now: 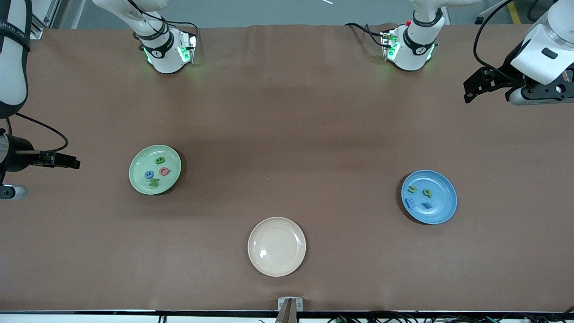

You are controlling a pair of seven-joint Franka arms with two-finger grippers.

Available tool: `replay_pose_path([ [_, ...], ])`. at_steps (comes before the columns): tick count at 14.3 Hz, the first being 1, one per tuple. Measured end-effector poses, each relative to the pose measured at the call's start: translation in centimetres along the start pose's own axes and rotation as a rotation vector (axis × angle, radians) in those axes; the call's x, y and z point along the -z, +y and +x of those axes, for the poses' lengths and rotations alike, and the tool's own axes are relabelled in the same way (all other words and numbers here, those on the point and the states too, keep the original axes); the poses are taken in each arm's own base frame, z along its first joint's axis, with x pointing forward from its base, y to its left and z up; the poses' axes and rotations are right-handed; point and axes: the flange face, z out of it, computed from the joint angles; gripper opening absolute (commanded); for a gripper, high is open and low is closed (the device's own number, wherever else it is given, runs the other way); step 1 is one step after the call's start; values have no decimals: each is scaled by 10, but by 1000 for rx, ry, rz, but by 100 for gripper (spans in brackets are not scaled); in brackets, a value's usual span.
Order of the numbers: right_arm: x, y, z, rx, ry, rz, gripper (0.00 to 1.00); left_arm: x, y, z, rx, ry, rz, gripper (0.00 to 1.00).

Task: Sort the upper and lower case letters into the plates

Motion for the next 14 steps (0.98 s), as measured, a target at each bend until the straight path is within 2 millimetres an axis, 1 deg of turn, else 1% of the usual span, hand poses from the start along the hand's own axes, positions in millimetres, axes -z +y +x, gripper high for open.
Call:
replay_pose_path([
  [2, -1, -8, -3, 12, -25, -2, 100, 1, -1, 1, 2, 1, 0, 100],
  [4, 0, -11, -7, 17, -41, -3, 100, -1, -3, 2, 6, -1, 0, 100],
  [6, 5, -15, -11, 25, -39, -4, 100, -2, -3, 4, 7, -4, 0, 100],
  [7, 9, -21, -15, 35, -33, -6, 100, -3, -4, 4, 8, -5, 0, 100],
  [9, 18, -33, -25, 53, -20, -8, 100, -3, -4, 4, 9, -6, 0, 100],
  [10, 22, -34, -32, 56, -13, -8, 100, -3, -4, 4, 9, -6, 0, 100],
  [14, 29, -28, -66, 51, 21, -5, 100, -4, -4, 5, 9, -7, 0, 100],
])
